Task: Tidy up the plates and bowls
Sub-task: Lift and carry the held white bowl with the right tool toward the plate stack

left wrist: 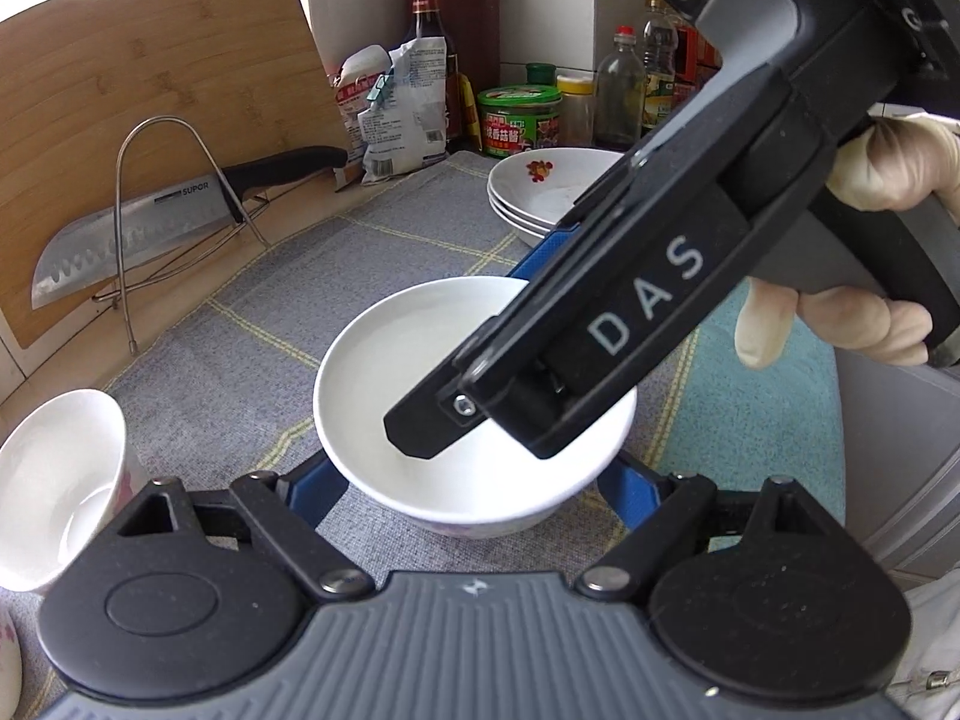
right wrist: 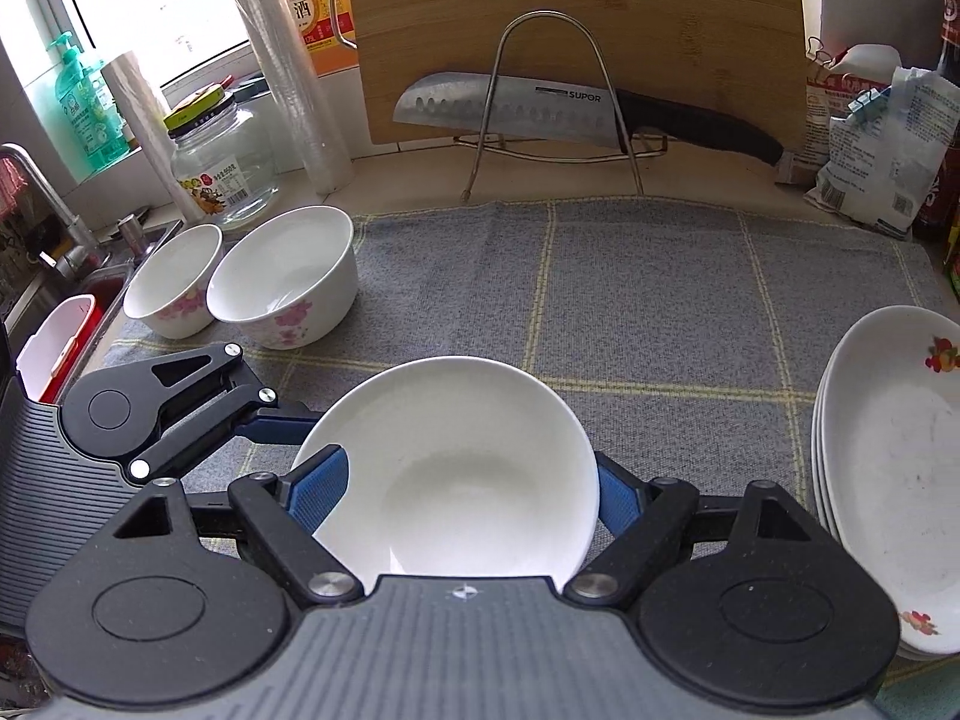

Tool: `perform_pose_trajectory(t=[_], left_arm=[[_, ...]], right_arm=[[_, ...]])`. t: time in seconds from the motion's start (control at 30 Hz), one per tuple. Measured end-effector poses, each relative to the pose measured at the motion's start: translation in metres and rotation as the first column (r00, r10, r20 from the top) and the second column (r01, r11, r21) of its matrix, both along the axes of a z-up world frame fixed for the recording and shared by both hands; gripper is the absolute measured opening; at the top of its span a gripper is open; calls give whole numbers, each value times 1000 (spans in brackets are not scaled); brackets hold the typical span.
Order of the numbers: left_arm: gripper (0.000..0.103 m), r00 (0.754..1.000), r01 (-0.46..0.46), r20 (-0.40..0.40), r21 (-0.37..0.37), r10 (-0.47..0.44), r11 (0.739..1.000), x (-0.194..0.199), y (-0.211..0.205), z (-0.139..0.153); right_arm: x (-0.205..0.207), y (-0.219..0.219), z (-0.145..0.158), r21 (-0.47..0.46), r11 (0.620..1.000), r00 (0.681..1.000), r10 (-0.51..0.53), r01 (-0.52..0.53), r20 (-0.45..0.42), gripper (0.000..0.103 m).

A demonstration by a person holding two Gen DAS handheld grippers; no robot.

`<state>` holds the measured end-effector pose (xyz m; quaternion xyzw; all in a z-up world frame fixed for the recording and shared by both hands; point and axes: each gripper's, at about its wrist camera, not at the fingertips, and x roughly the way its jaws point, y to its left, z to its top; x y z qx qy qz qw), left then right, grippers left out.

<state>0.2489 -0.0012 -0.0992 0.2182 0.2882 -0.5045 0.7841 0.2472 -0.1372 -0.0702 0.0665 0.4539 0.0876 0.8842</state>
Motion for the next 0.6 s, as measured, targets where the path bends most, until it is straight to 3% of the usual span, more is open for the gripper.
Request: perform_pose_trajectory(t=[0.6], left_arm=[[89,1000,-15,5,6,15,1000,6,-5,-4]], right_arm=[[10,-6,-7,3,1000,1000,1,-1,-3,89]])
